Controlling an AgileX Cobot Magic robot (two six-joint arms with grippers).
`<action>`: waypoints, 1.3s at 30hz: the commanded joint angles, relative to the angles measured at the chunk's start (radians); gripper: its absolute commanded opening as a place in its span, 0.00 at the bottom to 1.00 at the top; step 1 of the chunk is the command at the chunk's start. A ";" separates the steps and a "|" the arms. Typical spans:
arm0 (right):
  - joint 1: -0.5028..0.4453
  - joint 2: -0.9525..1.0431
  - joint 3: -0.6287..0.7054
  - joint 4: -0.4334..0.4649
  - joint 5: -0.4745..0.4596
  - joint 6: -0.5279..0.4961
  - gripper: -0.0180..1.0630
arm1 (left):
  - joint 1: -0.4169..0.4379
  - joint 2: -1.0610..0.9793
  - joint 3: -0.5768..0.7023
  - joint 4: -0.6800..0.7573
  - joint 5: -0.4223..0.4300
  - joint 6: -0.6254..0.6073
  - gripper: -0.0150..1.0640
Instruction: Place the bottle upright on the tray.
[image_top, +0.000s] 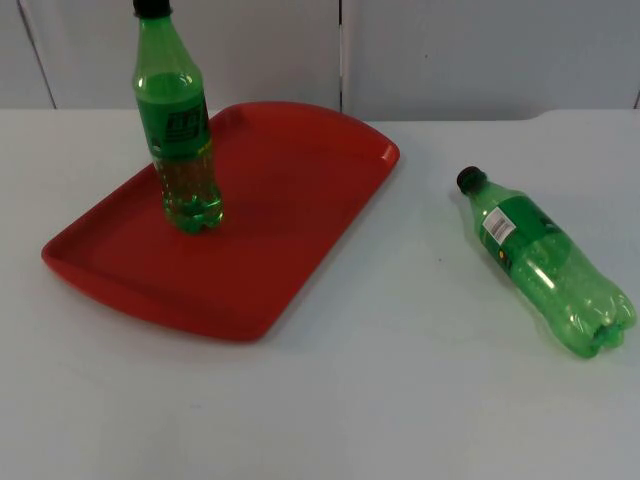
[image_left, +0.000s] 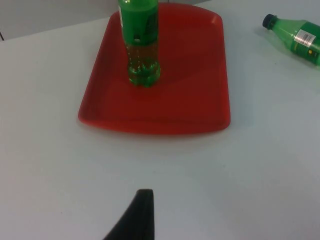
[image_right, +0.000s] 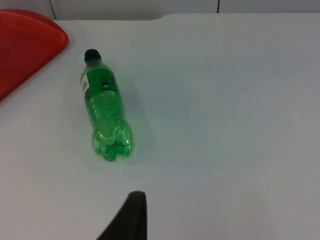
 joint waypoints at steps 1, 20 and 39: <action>-0.007 -0.004 0.003 -0.003 -0.003 -0.001 0.99 | -0.006 -0.004 0.005 -0.004 0.001 0.003 0.99; -0.007 0.160 -0.023 0.006 -0.044 0.003 0.99 | -0.006 -0.004 0.005 -0.004 0.001 0.003 0.99; -0.007 0.823 -0.298 0.050 -0.212 -0.077 0.99 | -0.006 -0.004 0.005 -0.004 0.001 0.003 0.99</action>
